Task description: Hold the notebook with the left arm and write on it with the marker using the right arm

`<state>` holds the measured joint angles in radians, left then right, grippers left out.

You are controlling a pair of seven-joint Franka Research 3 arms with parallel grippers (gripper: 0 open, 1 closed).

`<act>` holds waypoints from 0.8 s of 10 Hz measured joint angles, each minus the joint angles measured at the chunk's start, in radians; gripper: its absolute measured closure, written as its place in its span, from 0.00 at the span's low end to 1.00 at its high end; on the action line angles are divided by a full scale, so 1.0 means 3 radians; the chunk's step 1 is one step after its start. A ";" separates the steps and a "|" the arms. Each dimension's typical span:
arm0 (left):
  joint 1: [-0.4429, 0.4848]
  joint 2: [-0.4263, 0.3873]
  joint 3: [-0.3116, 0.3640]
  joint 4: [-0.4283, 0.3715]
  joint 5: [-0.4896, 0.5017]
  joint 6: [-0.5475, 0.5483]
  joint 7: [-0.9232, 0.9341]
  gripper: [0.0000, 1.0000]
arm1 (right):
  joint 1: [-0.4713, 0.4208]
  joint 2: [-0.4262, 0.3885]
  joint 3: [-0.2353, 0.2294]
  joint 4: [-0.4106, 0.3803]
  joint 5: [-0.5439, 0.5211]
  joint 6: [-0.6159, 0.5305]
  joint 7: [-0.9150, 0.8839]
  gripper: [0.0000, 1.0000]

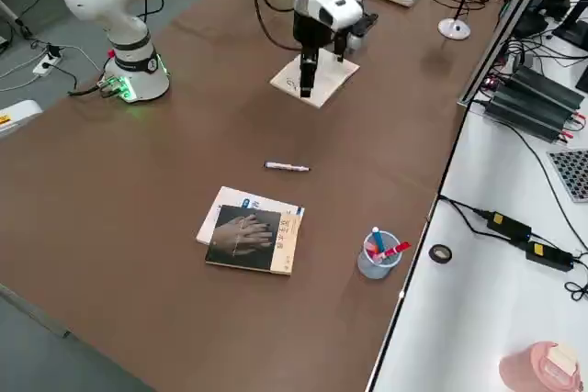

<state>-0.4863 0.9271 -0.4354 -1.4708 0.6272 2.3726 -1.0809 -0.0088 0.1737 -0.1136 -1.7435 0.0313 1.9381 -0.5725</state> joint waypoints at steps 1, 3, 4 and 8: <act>0.0001 0.0000 0.0000 0.0000 0.0000 0.0000 0.0000 0.00 | -0.0062 0.0077 -0.0004 -0.0155 0.0172 0.0233 -0.0159 0.00; 0.0001 0.0000 0.0000 0.0001 0.0000 0.0000 0.0006 0.00 | -0.0122 0.0247 -0.0006 -0.0469 0.0374 0.0667 -0.0303 0.00; 0.0001 0.0000 0.0001 0.0001 0.0000 0.0000 0.0009 0.00 | -0.0124 0.0329 -0.0004 -0.0582 0.0396 0.0825 -0.0310 0.00; 0.0000 0.0001 0.0004 0.0001 0.0000 0.0000 0.0013 0.00 | -0.0119 0.0528 0.0015 -0.0942 0.0413 0.1328 -0.0327 0.00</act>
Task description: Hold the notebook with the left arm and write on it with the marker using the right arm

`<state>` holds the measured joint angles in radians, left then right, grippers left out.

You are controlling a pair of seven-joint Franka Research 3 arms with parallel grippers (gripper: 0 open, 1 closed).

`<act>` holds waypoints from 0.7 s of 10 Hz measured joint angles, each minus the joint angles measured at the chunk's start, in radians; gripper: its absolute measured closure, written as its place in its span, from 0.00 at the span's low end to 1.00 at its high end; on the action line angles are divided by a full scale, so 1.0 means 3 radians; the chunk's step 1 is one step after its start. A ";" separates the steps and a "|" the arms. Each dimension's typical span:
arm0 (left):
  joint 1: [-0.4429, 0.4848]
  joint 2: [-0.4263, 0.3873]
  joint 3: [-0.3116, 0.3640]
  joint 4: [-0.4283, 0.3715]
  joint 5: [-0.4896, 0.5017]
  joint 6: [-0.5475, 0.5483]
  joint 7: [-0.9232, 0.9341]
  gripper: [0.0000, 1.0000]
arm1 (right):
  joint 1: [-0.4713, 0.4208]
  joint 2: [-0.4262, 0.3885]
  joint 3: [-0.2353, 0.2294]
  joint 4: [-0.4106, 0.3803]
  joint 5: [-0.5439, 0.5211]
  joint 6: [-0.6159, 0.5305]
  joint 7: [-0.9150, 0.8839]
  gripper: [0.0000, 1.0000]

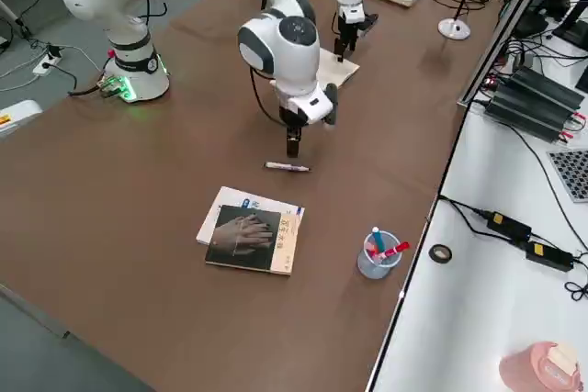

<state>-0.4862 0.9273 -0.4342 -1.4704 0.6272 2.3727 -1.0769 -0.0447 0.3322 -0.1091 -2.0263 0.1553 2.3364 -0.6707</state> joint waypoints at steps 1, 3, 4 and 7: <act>0.0000 0.0000 0.0000 0.0000 0.0000 0.0000 0.0000 0.00 | 0.0002 0.0021 0.0002 -0.0102 0.0000 0.0129 -0.0058 0.00; 0.0000 0.0000 0.0000 0.0000 0.0000 0.0000 0.0000 0.00 | 0.0004 0.0058 0.0003 -0.0247 0.0000 0.0296 -0.0258 0.00; 0.0000 0.0000 0.0000 0.0000 0.0000 0.0000 0.0001 0.00 | 0.0004 0.0074 0.0003 -0.0285 0.0000 0.0335 -0.0397 0.00; 0.0000 0.0000 0.0000 0.0000 0.0000 0.0000 0.0001 0.00 | 0.0002 0.0115 -0.0002 -0.0311 0.0000 0.0387 -0.0652 0.00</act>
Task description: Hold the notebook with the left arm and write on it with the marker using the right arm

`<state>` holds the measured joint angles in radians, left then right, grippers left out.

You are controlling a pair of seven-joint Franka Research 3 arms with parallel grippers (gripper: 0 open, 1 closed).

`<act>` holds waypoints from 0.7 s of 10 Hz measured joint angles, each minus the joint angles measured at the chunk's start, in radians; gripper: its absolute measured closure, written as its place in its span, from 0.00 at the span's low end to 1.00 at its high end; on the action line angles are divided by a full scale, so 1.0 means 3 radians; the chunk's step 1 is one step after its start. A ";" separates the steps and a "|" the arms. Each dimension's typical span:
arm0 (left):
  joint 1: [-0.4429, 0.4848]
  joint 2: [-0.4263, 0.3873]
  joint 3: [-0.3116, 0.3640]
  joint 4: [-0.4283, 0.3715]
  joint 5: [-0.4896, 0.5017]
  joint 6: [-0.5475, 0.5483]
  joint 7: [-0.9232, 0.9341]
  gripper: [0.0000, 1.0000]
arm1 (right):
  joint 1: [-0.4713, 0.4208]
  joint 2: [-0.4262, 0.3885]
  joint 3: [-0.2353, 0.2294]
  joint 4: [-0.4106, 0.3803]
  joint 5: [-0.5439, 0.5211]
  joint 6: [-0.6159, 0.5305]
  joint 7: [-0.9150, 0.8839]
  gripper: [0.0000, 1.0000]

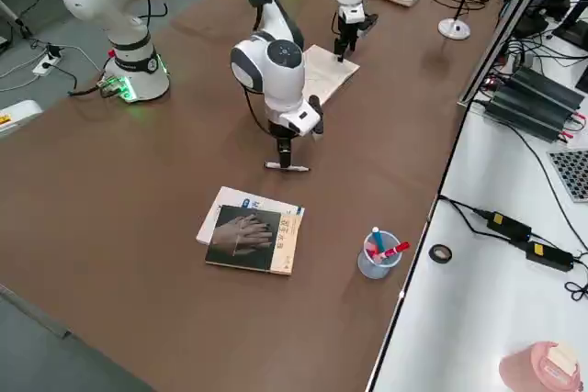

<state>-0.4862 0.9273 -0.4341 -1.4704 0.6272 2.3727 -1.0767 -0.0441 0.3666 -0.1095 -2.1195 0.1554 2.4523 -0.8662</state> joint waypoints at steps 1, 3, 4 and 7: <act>0.0000 0.0000 0.0000 0.0000 0.0000 0.0000 0.0000 0.00 | -0.0004 0.0026 -0.0003 -0.0008 0.0000 0.0054 -0.0015 0.00; 0.0000 0.0000 0.0000 0.0000 0.0000 0.0000 0.0000 0.00 | -0.0012 0.0104 -0.0009 -0.0078 0.0001 0.0306 -0.0021 0.00; 0.0000 0.0000 0.0000 0.0000 0.0000 0.0000 0.0000 0.00 | -0.0015 0.0155 -0.0011 -0.0137 0.0002 0.0459 -0.0022 0.00; 0.0000 0.0000 0.0001 0.0001 0.0000 0.0000 0.0017 0.00 | -0.0020 0.0248 -0.0012 -0.0253 0.0022 0.0654 -0.0020 0.00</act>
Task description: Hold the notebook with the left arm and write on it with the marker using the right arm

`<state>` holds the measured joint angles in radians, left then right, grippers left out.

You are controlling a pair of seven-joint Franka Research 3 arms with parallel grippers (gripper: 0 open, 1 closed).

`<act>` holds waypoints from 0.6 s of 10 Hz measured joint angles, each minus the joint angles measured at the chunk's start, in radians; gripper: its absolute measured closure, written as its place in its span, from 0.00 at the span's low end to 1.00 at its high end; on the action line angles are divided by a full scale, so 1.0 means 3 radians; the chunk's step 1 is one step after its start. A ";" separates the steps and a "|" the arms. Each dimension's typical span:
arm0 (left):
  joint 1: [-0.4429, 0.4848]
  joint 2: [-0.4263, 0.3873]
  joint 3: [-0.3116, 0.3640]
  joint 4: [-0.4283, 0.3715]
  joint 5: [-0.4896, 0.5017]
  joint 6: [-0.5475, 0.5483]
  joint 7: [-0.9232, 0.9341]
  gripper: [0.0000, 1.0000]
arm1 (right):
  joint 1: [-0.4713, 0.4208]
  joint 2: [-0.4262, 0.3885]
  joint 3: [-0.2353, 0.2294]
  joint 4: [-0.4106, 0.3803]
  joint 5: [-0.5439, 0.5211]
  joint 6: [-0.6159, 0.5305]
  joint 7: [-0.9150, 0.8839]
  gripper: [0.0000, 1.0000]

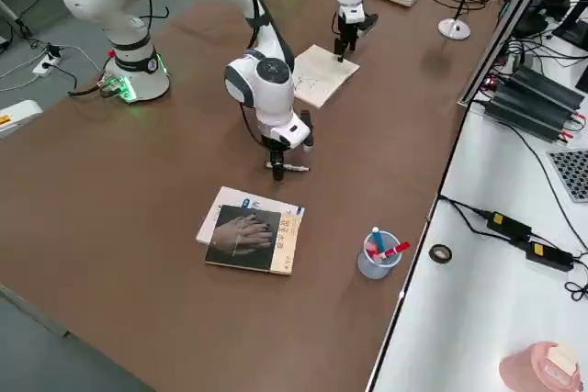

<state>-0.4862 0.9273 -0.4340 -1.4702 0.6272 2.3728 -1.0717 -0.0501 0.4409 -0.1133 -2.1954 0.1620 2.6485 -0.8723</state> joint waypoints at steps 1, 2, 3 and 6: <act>0.0000 0.0000 0.0001 0.0000 0.0000 0.0001 0.0018 0.00 | 0.0000 0.0007 0.0000 -0.0015 0.0031 0.0006 0.0000 0.00; 0.0000 0.0000 0.0001 0.0001 0.0000 0.0002 0.0034 0.00 | 0.0000 0.0008 0.0000 -0.0025 0.0055 0.0006 0.0000 0.00; 0.0000 0.0000 0.0002 0.0002 0.0000 0.0002 0.0040 0.00 | 0.0000 0.0008 0.0001 -0.0037 0.0070 0.0006 0.0000 0.00; 0.0000 0.0000 0.0002 0.0002 0.0000 0.0002 0.0043 0.00 | 0.0000 0.0008 0.0001 -0.0066 0.0099 0.0059 0.0000 0.00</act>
<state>-0.4861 0.9273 -0.4333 -1.4697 0.6272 2.3734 -1.0590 -0.0501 0.4432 -0.1130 -2.2153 0.1917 2.6662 -0.8722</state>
